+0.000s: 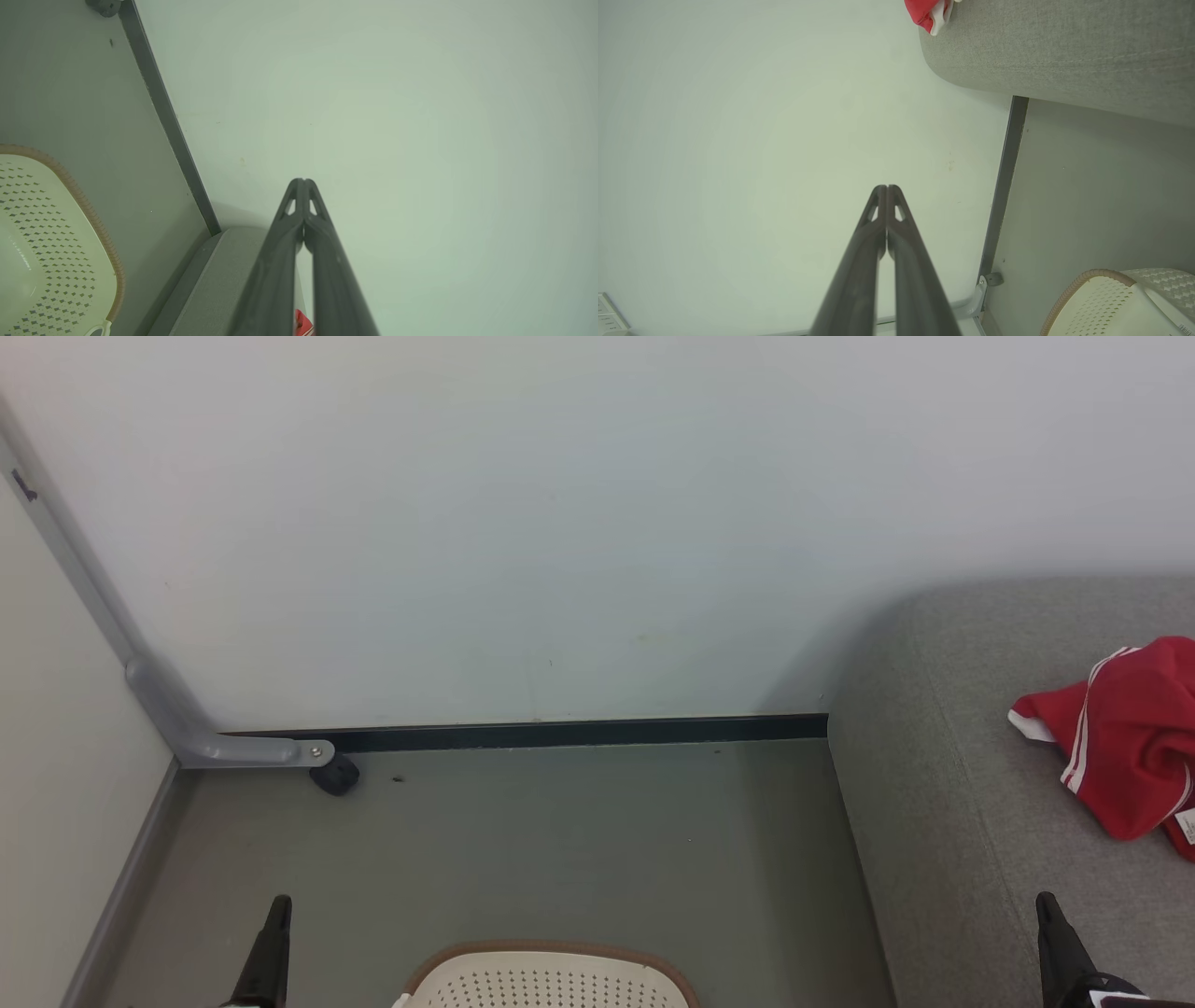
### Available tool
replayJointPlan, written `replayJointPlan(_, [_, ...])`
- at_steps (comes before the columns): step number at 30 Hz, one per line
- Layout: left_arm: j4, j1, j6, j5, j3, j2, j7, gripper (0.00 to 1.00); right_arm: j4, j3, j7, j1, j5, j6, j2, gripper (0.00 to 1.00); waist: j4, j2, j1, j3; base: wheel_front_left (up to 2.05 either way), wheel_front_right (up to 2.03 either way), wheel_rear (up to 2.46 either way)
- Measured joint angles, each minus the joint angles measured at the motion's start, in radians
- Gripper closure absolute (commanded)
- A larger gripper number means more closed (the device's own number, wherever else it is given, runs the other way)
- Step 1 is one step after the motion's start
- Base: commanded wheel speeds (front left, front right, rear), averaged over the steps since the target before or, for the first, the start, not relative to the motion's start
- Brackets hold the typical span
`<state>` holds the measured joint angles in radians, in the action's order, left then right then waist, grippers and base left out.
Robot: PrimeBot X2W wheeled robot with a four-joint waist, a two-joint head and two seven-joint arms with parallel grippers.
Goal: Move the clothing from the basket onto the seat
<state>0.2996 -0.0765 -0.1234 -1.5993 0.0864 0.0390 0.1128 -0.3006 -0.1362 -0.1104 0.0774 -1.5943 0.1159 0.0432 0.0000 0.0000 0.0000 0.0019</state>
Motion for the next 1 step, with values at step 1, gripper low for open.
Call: replayJointPlan(1, [0.0, 0.0, 0.0, 0.0, 0.0, 0.0, 0.0, 1.0, 0.0, 0.0, 0.0, 0.0, 0.0, 0.0, 0.0, 1.0, 0.0, 0.0, 0.0, 0.0, 0.0, 0.0, 0.0])
